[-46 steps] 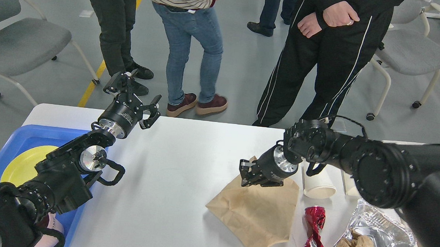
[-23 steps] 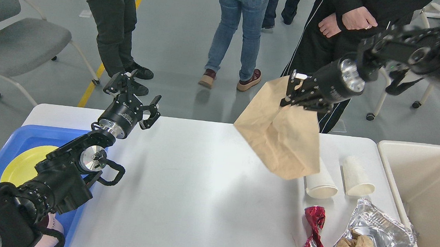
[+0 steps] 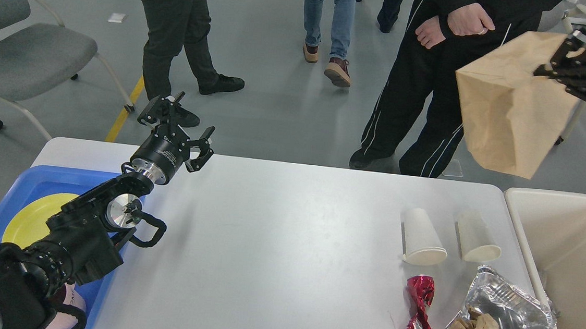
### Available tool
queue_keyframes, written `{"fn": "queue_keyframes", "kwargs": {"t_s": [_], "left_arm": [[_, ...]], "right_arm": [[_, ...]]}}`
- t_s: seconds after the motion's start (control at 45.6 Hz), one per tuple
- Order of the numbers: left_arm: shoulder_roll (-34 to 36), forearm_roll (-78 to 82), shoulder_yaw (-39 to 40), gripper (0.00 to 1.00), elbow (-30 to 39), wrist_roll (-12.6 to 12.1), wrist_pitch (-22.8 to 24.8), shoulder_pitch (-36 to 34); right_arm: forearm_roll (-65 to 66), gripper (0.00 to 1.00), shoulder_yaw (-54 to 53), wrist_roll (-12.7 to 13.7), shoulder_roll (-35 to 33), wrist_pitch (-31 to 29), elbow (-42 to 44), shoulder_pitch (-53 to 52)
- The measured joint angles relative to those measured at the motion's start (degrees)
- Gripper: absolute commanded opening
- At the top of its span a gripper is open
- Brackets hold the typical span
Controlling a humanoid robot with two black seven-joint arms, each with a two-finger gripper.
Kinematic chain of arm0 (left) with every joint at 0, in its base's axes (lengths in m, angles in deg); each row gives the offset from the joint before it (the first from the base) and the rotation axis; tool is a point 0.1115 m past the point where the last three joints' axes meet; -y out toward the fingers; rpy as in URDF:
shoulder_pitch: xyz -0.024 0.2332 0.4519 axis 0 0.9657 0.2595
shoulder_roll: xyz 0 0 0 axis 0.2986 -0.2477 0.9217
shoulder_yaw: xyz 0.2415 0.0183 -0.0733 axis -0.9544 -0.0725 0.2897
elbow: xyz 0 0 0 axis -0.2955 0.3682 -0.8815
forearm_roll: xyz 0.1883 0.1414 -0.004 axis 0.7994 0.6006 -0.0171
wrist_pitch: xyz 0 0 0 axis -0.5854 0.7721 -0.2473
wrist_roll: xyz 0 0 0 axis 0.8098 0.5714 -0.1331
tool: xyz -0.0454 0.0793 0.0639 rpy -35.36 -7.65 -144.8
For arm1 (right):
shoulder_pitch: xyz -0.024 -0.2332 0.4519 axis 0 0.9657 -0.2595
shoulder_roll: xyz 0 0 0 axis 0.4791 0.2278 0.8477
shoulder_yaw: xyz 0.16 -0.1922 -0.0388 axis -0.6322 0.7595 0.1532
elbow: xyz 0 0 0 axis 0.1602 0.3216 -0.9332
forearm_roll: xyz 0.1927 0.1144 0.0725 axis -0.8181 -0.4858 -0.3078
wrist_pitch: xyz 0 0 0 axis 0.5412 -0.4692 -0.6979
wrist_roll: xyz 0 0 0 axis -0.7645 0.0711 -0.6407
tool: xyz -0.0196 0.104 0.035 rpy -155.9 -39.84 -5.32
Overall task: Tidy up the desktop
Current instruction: 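Lift the paper bag with the right gripper and drop it into the white bin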
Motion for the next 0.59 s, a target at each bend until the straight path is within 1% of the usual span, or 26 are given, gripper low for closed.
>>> {"fn": "queue_keyframes", "kwargs": {"t_s": [0.11, 0.219, 0.394, 0.548, 0.57, 0.592], "left_arm": [[0.0, 0.01, 0.0, 0.96, 0.0, 0.0, 0.08, 0.0], [0.0, 0.01, 0.0, 0.96, 0.01, 0.0, 0.09, 0.0], [0.0, 0.01, 0.0, 0.96, 0.01, 0.0, 0.09, 0.0], [0.0, -0.03, 0.0, 0.96, 0.01, 0.0, 0.09, 0.0], [0.0, -0.03, 0.0, 0.96, 0.01, 0.0, 0.09, 0.0], [0.0, -0.03, 0.0, 0.96, 0.01, 0.0, 0.09, 0.0]], "right_arm": [[0.04, 0.0, -0.02, 0.0, -5.02, 7.28, 0.63, 6.02], [0.04, 0.0, -0.46, -0.07, -7.6, 13.41, 2.5, 12.94], [-0.34, 0.0, -1.98, -0.14, -7.96, 19.93, 6.71, 26.81], [-0.43, 0.0, -6.54, -0.18, -6.74, 26.08, 9.33, 38.87], [-0.43, 0.09, -7.45, -0.17, -6.21, 27.13, 9.98, 40.92], [-0.43, 0.25, -8.18, -0.15, -5.73, 27.89, 10.61, 42.48]]}}
